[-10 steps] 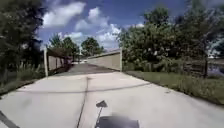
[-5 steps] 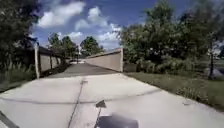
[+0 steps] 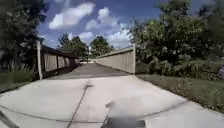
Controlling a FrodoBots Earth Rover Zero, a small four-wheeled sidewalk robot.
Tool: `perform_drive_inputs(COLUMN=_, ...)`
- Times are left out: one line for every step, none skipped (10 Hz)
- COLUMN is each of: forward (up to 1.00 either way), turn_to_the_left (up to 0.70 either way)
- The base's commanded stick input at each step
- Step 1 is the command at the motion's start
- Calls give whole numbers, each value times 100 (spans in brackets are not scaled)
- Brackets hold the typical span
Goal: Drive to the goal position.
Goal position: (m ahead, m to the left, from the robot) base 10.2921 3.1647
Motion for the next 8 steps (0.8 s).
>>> perform_drive_inputs(forward=85, turn_to_the_left=31)
perform_drive_inputs(forward=85, turn_to_the_left=34)
perform_drive_inputs(forward=85, turn_to_the_left=21)
perform_drive_inputs(forward=85, turn_to_the_left=1)
perform_drive_inputs(forward=85, turn_to_the_left=0)
perform_drive_inputs(forward=85, turn_to_the_left=0)
perform_drive_inputs(forward=85, turn_to_the_left=10)
perform_drive_inputs(forward=85, turn_to_the_left=30)
